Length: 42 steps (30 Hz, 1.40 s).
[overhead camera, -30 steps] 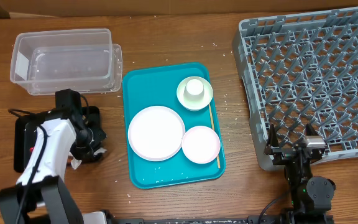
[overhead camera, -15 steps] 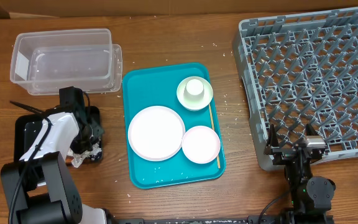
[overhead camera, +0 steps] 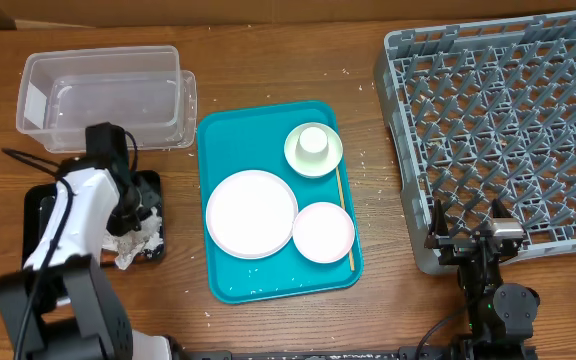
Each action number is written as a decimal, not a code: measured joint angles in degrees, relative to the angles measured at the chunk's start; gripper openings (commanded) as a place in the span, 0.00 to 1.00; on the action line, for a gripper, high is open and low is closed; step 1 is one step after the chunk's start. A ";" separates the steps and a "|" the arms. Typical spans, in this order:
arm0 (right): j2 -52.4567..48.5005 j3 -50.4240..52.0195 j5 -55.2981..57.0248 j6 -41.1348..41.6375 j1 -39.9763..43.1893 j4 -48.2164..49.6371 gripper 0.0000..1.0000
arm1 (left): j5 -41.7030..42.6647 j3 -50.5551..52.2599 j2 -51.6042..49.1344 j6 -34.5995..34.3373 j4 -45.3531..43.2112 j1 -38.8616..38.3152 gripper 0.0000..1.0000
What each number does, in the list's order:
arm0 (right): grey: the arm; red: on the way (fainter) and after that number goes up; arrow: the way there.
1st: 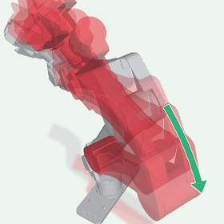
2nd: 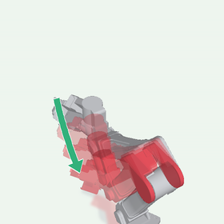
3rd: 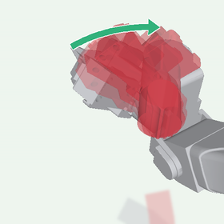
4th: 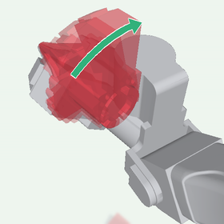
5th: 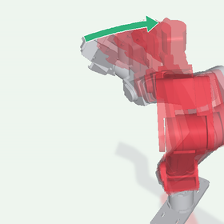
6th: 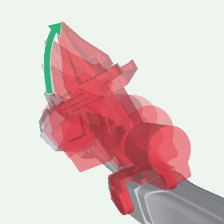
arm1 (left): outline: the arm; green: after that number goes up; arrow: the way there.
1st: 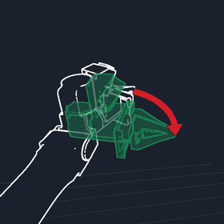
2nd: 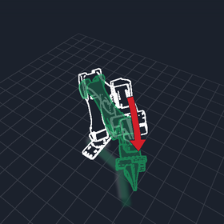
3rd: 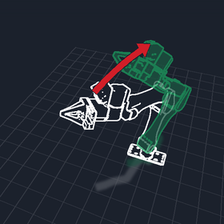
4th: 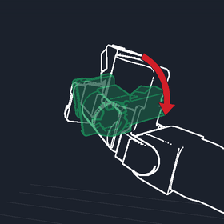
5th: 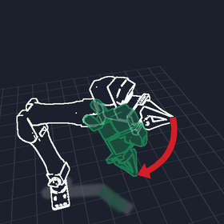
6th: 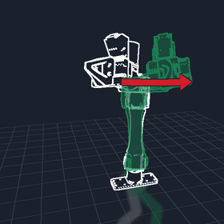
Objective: Sort waste into correct bins and load items into the dishwasher
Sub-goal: 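Lower the tissue onto the black tray and open the left gripper, then raise the right arm and move the right gripper over the white cup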
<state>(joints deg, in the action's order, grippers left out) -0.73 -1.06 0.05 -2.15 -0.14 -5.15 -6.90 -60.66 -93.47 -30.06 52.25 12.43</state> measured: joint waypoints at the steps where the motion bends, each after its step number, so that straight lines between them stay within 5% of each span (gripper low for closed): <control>1: 0.00 0.00 0.00 0.04 -0.02 -0.02 1.00 | 0.02 -0.98 0.94 0.00 0.90 0.00 0.04; 3: 0.00 0.00 0.00 0.02 -0.02 0.02 1.00 | 0.44 -2.86 3.82 0.02 2.51 0.00 0.06; 5: 0.00 0.00 -0.02 0.04 0.00 -0.02 1.00 | 1.11 -3.98 7.45 0.24 3.17 0.00 0.19; 6: 0.00 0.00 -0.02 0.04 0.00 -0.02 1.00 | 1.51 -4.24 8.72 0.13 3.17 0.00 0.43; 7: 0.00 0.00 0.00 0.02 -0.02 0.02 1.00 | 2.16 -4.61 11.21 0.22 3.26 0.00 0.84; 8: 0.00 0.00 -0.02 0.04 0.00 -0.02 1.00 | 2.80 -4.74 12.79 0.24 3.23 0.00 1.00; 26: 0.00 0.00 -0.02 0.04 0.00 0.04 1.00 | 9.94 -5.07 19.32 0.15 2.86 0.44 1.00; 35: 0.00 0.00 0.00 0.02 -0.02 0.00 1.00 | 13.25 -5.07 19.30 -5.97 0.94 15.19 1.00; 42: 0.00 0.00 -0.02 0.04 -0.02 0.20 1.00 | 13.60 -5.07 19.30 -7.32 0.96 17.84 1.00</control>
<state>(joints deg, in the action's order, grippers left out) -0.73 -1.06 0.03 -2.11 -0.16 -4.95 6.70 -65.73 -74.17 -37.39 53.21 30.26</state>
